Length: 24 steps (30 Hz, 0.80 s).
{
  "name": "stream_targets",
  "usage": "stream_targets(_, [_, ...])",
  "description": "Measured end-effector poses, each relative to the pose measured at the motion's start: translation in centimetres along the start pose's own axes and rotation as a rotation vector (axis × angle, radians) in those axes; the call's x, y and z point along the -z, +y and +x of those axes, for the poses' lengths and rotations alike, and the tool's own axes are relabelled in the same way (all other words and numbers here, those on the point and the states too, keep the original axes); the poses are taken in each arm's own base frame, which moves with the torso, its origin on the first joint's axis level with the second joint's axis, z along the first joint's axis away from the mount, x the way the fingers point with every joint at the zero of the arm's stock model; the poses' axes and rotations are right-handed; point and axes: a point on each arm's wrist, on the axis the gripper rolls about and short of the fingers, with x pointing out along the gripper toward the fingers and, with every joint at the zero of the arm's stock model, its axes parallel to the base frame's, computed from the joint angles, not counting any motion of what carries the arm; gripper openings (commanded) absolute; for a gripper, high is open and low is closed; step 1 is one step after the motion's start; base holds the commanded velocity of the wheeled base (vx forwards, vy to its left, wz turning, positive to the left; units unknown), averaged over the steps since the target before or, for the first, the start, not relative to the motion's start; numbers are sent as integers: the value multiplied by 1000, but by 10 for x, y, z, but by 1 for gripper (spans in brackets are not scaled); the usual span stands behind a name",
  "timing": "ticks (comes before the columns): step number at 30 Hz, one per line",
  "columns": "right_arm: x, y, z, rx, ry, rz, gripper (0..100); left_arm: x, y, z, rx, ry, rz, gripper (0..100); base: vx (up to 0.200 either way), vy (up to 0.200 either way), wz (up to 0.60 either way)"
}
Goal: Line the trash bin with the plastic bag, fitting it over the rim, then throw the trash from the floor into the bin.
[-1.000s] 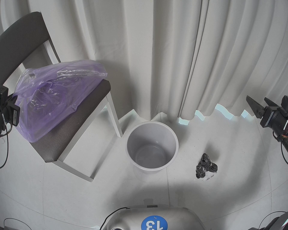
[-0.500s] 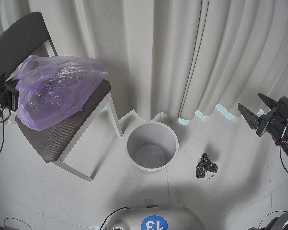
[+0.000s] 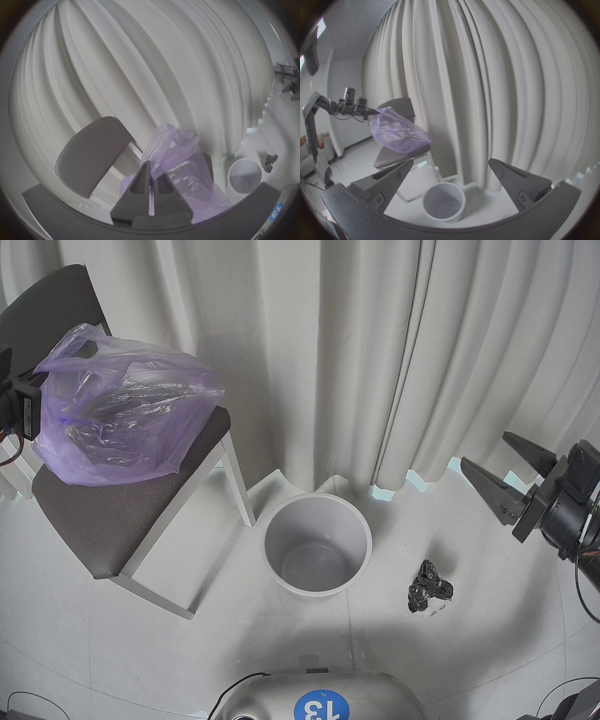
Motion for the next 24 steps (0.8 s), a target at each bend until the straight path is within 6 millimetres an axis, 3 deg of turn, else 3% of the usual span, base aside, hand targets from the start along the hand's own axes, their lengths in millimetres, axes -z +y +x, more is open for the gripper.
stream_targets(13, [40, 39, 35, -86, -102, 41, 100, -14, 1, -17, 8, -93, -43, 0, 0, 0, 0])
stream_targets(24, [89, 74, 46, -191, 36, 40, 100, -26, 11, -26, -39, -140, -56, 0, 0, 0, 0])
